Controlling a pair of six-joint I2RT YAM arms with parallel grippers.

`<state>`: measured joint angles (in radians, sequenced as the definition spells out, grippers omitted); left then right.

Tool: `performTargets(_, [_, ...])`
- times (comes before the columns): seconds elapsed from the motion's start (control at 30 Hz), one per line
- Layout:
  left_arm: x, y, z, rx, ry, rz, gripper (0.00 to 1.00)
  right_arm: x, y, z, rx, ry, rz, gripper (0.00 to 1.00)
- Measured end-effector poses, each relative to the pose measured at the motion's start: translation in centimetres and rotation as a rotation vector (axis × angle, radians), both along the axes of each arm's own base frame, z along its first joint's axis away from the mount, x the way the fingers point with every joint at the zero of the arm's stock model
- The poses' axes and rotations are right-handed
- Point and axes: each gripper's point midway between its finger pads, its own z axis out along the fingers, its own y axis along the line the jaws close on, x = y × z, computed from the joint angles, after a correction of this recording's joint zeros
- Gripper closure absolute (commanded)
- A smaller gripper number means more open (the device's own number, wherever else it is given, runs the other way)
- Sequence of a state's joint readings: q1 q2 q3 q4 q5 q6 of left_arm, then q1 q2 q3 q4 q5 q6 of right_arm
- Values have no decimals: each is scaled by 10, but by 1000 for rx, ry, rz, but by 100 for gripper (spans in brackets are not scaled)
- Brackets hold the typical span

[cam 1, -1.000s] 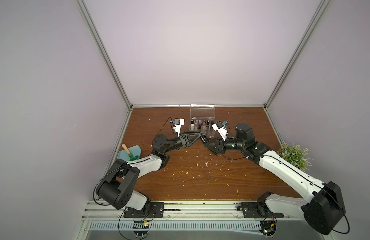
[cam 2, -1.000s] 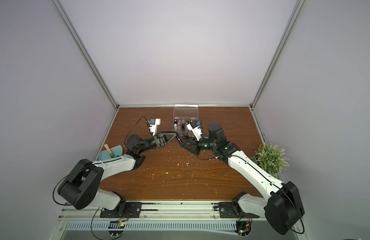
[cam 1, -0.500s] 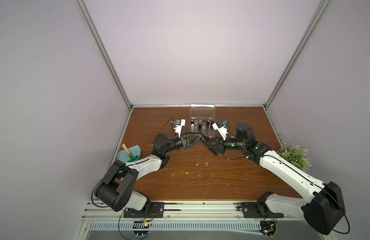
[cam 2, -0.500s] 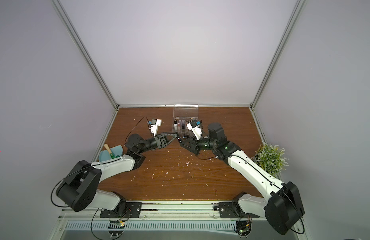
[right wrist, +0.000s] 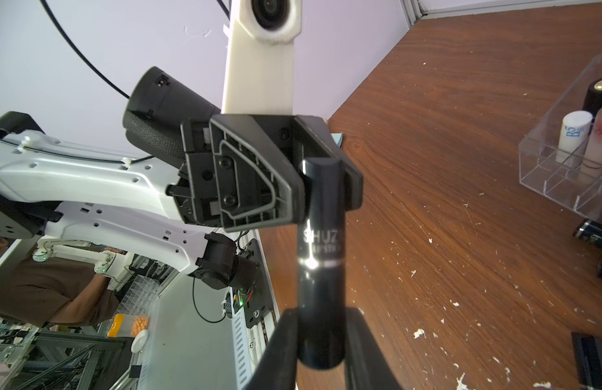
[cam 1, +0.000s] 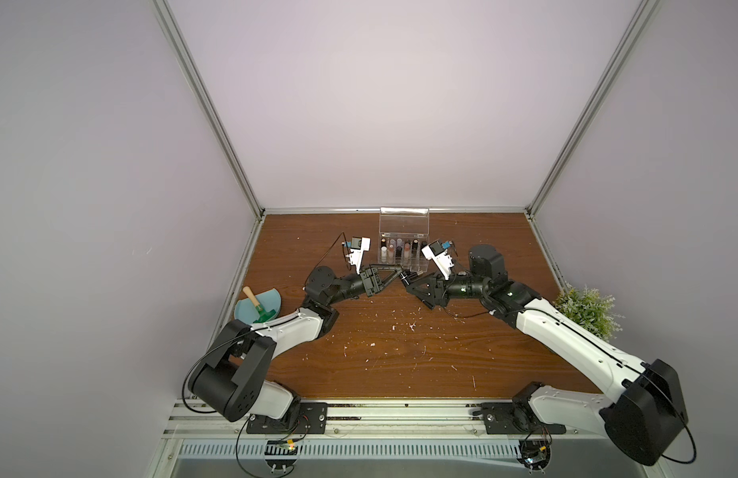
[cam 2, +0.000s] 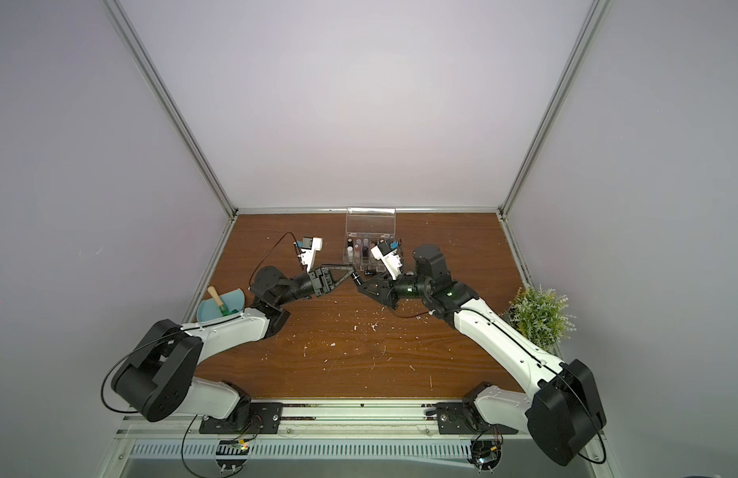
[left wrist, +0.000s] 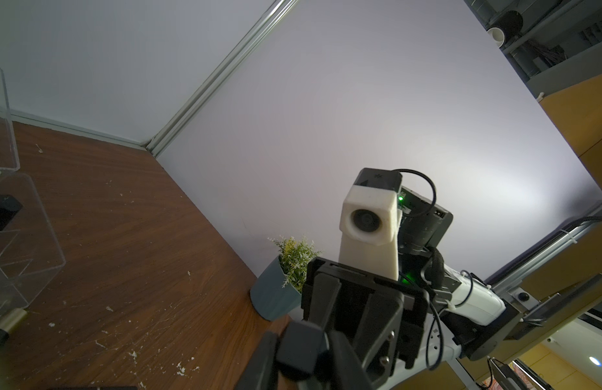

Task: Arrange the lipsticks in the organizer
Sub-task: Pick up the lipstick at the center of the board, then place the lipstick in the storage box.

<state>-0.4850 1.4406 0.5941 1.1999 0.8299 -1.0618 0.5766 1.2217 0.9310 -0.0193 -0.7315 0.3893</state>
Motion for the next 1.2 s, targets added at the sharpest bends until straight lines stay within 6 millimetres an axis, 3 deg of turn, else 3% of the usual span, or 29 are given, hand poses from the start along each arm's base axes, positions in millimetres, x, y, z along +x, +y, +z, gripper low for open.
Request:
performTargets(0.23, [0, -1, 3, -2, -2, -5, 84, 0, 0, 0, -2, -7, 1, 80])
performTargets(0.3, [1, -1, 2, 0, 2, -5, 84, 0, 0, 0, -3, -7, 0, 66])
performTargets(0.4, [2, -2, 2, 9, 0, -1, 84, 1, -1, -2, -9, 0, -8, 39])
performTargets(0.53, [9, -4, -2, 47, -6, 20, 84, 0, -6, 0, -28, -15, -25, 21])
performTargets(0.87, [67, -24, -5, 270, -112, 215, 84, -2, -44, 58, 7, -206, -209, 20])
performTargets(1.1, [123, -45, -51, 480, -151, 346, 84, 7, -74, 77, 8, -277, -362, 21])
performTargets(1.2, [138, -53, -70, 568, -185, 390, 84, 6, -93, 93, 23, -326, -442, 21])
